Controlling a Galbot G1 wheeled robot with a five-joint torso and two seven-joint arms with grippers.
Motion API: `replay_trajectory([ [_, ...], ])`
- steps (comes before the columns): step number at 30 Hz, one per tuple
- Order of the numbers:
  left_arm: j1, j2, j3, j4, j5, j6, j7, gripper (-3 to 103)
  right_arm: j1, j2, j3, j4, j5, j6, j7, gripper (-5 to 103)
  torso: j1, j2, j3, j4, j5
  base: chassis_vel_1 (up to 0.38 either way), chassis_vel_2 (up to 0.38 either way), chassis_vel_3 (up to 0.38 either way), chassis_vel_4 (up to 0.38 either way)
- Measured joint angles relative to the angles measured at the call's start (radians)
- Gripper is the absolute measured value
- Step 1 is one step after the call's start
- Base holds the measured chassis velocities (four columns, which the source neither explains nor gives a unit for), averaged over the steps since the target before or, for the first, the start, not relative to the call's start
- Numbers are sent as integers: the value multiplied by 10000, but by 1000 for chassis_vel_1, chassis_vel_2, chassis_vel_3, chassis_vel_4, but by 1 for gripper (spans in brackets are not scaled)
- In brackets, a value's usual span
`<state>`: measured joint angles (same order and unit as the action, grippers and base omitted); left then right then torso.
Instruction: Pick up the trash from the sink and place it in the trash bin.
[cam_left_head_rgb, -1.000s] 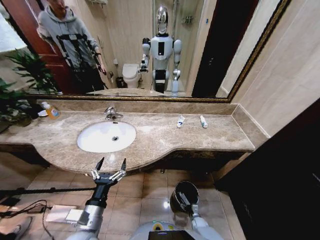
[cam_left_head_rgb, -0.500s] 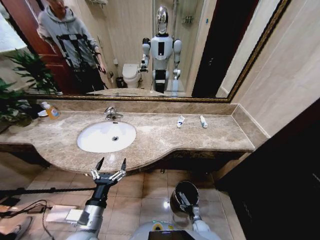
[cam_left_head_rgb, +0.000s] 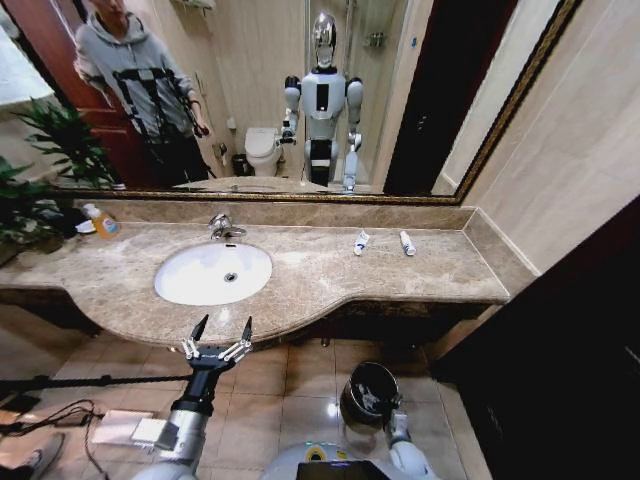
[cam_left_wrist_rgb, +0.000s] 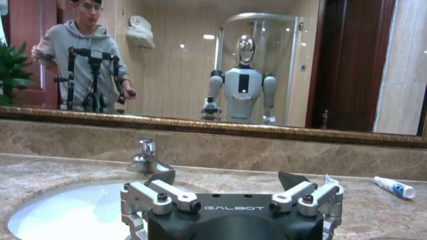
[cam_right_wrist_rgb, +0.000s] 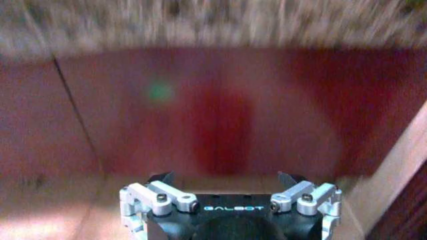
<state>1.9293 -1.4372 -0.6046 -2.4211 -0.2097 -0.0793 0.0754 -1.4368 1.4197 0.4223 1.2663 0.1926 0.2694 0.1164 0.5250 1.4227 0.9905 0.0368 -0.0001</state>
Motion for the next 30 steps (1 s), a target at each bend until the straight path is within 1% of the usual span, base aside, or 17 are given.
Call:
replay_trajectory([
  [2, 0, 0, 0, 0, 0, 0, 0, 100, -363, -11, 51, 787, 203, -59, 200, 100, -1, 0, 0, -2, 0, 0, 0, 0, 0],
  [3, 0, 0, 0, 0, 0, 0, 0, 100, -363, -11, 51, 787, 203, -59, 200, 100, -1, 0, 0, -2, 0, 0, 0, 0, 0],
  [4, 0, 0, 0, 0, 0, 0, 0, 100, -555, -12, 98, 1352, 314, -89, 326, 100, 0, 0, 0, -1, 4, 0, 0, 0, 0],
  [6, 0, 0, 0, -1, 0, 0, 0, 100, -1014, -6, 260, 2451, 397, -150, 481, 100, 0, 0, 0, 0, -2, 0, 0, 0, 0],
  [7, 0, 0, 0, -1, 0, 0, 0, 100, -1014, -6, 260, 2451, 397, -150, 481, 100, 0, 0, 0, 0, -2, 0, 0, 0, 0],
  [8, 0, 0, 0, -1, 0, 0, 0, 100, -1378, 4, 335, 3205, 462, -220, 548, 100, 0, 0, 1, 0, 3, 0, 0, 0, 0],
  [9, 0, 0, 0, -1, 0, 0, 0, 100, -1378, 4, 335, 3205, 462, -220, 548, 100, 0, 0, 1, 0, 3, 0, 0, 0, 0],
  [11, 0, 0, 0, -1, 0, 0, 0, 100, -1873, 26, 434, 4193, 541, -302, 645, 100, 0, 0, 0, 0, -1, 0, 0, 0, 0],
  [13, 0, 0, 0, 0, 0, 0, 0, 100, -2322, 55, 486, 5082, 542, -354, 754, 100, 0, 0, 0, -1, 2, 0, 0, 0, 0],
  [14, 0, 0, 0, 0, 0, 0, 0, 100, -2322, 55, 486, 5082, 542, -354, 754, 100, 0, 0, 0, -1, 2, 0, 0, 0, 0],
  [17, 0, 0, 0, 0, 0, 0, 0, 100, -2890, 96, 531, 6674, 403, -510, 868, 100, 0, 0, 0, -1, -1, 0, 0, 0, 0],
  [19, 0, 0, 0, -1, 0, 0, 0, 100, -2923, 95, 521, 6891, 377, -552, 889, 100, 0, 0, 0, -1, -2, 0, 0, 0, 0],
  [21, 0, 0, 0, -1, 0, 0, 0, 100, -2830, 82, 413, 7557, 177, -749, 934, 100, -1, 0, 0, -1, -1, 0, 0, 0, 0],
  [24, 0, 0, 0, -1, 0, 0, -1, 100, -2602, 75, 361, 7727, 17, -832, 934, 100, 0, 0, 1, -1, 0, 0, 0, 0, 0],
  [26, 0, 0, 0, -1, 0, 0, 0, 100, -1992, 17, 246, 7851, -143, -1074, 933, 100, 0, 0, 1, 0, 2, 0, 0, 0, 0],
  [28, 0, 0, 0, -1, 0, 0, 2, 100, -1332, -69, 166, 7899, -93, -1472, 878, 100, 1, 0, 1, 1, 2, 0, 0, 0, 0],
  [30, 0, 1, 1, -1, 0, 0, 2, 100, -1044, -198, 93, 7899, -1, -1636, 856, 100, 1, 0, 2, -2, 3, 0, 0, 0, 0],
])
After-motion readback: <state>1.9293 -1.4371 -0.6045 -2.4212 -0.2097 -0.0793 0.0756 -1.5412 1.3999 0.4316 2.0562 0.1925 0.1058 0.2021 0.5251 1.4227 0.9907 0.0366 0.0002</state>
